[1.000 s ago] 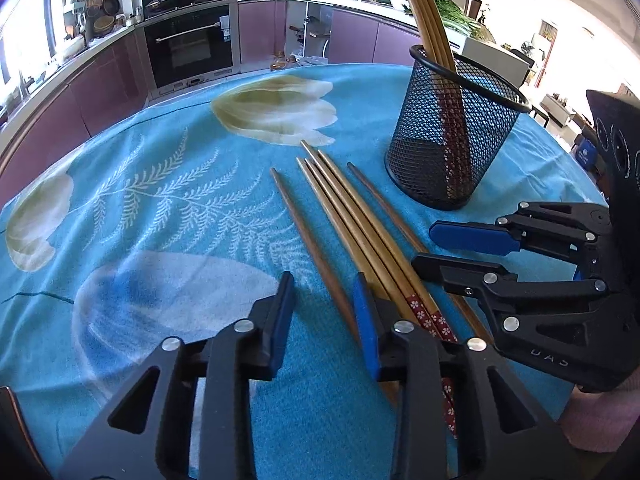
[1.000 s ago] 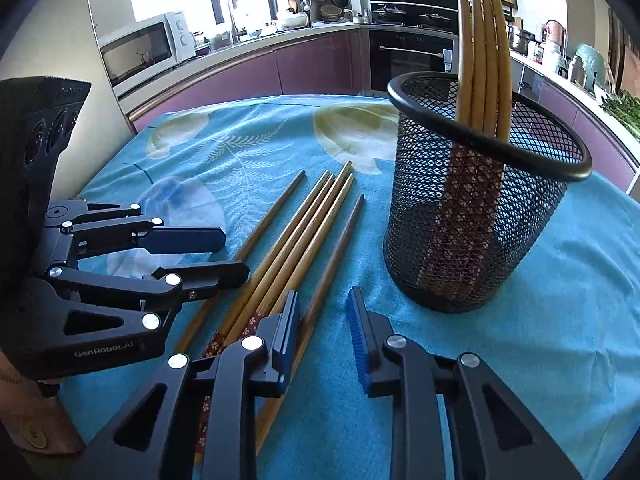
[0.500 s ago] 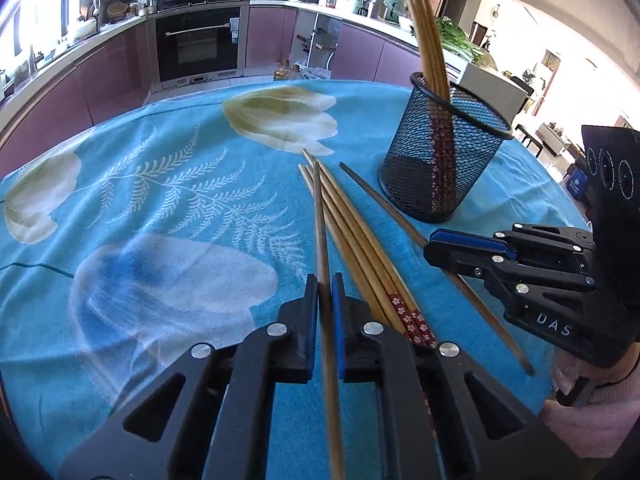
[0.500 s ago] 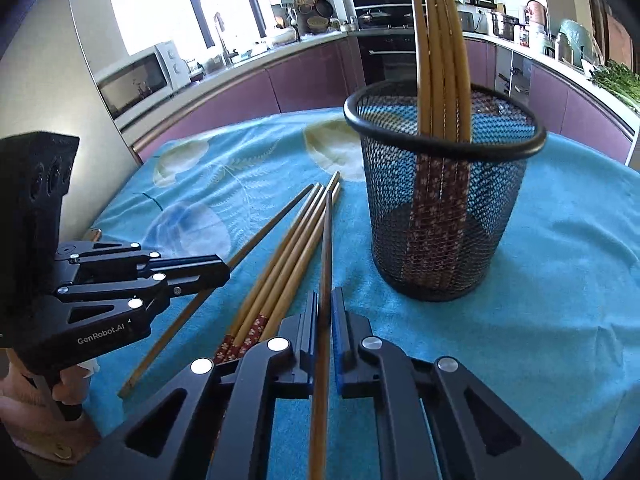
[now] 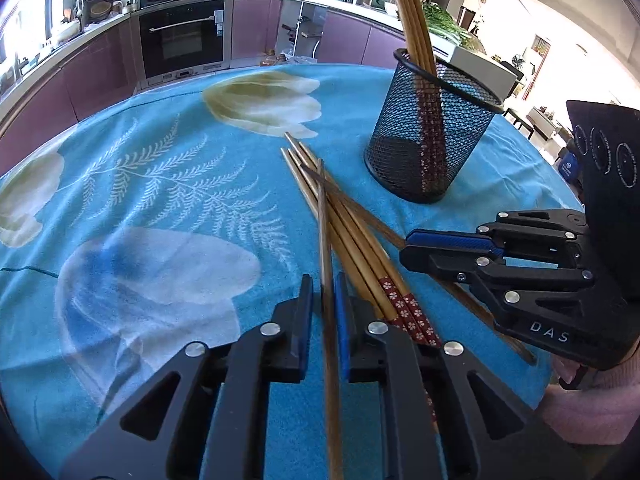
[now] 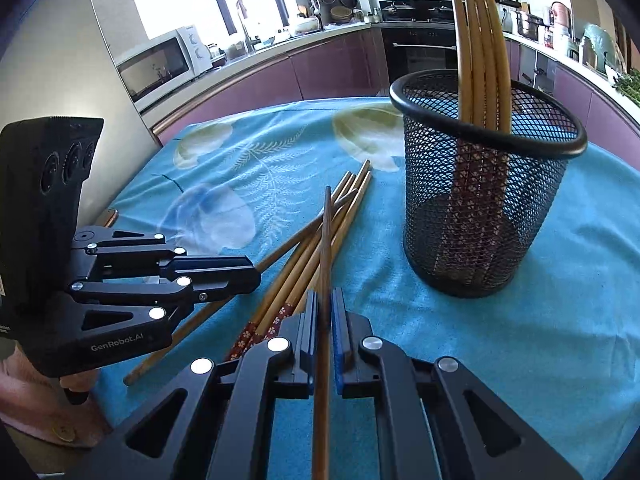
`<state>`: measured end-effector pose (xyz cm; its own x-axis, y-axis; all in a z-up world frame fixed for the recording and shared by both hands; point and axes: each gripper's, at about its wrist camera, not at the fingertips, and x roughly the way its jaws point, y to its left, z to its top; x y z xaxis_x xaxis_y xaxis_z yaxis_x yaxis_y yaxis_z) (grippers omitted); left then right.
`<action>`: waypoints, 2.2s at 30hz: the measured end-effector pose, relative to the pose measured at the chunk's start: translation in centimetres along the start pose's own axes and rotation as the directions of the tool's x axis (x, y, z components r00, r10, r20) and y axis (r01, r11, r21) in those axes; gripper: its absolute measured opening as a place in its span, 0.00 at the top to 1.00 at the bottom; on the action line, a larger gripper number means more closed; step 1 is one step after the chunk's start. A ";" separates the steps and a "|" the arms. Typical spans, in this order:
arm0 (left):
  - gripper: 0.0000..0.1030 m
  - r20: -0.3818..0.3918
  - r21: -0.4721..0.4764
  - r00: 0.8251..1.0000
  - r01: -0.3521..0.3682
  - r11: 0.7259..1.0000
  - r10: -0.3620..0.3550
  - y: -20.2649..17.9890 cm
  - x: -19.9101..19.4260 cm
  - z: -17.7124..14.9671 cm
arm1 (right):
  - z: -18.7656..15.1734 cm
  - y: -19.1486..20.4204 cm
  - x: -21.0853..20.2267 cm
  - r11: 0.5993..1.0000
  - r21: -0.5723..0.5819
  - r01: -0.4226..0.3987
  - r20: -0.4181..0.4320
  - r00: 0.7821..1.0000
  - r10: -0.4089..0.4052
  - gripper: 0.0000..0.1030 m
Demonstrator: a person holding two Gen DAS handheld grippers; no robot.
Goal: Organize utensils
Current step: 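Lift both held chopsticks upright off the tablecloth toward the mesh cup, then lower both upright chopsticks into the black mesh cup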
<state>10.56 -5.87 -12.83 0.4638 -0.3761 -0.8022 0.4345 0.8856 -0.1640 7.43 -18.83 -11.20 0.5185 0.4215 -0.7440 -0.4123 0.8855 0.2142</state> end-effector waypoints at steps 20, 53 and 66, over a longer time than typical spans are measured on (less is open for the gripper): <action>0.93 0.036 -0.012 0.999 0.026 1.000 -0.026 0.1 -0.8 1.7 | 0.8 0.2 -3.3 0.999 -0.031 -0.012 0.091 0.996 0.015 0.94; 0.93 0.302 0.039 0.934 0.188 0.981 -0.191 -0.1 -13.7 3.6 | 2.9 -1.8 -11.2 1.000 -0.009 -0.018 0.321 0.947 0.020 0.94; 0.93 0.350 0.052 0.915 0.194 0.980 -0.200 -0.6 -14.4 4.9 | 3.2 -1.7 -12.2 1.000 -0.023 0.000 0.357 0.934 0.009 0.94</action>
<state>7.40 -2.36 1.60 0.6077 -0.6167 -0.5003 0.5559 0.7803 -0.2866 4.21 -24.81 -0.49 0.7479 0.4713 -0.4676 -0.4299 0.8805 0.1998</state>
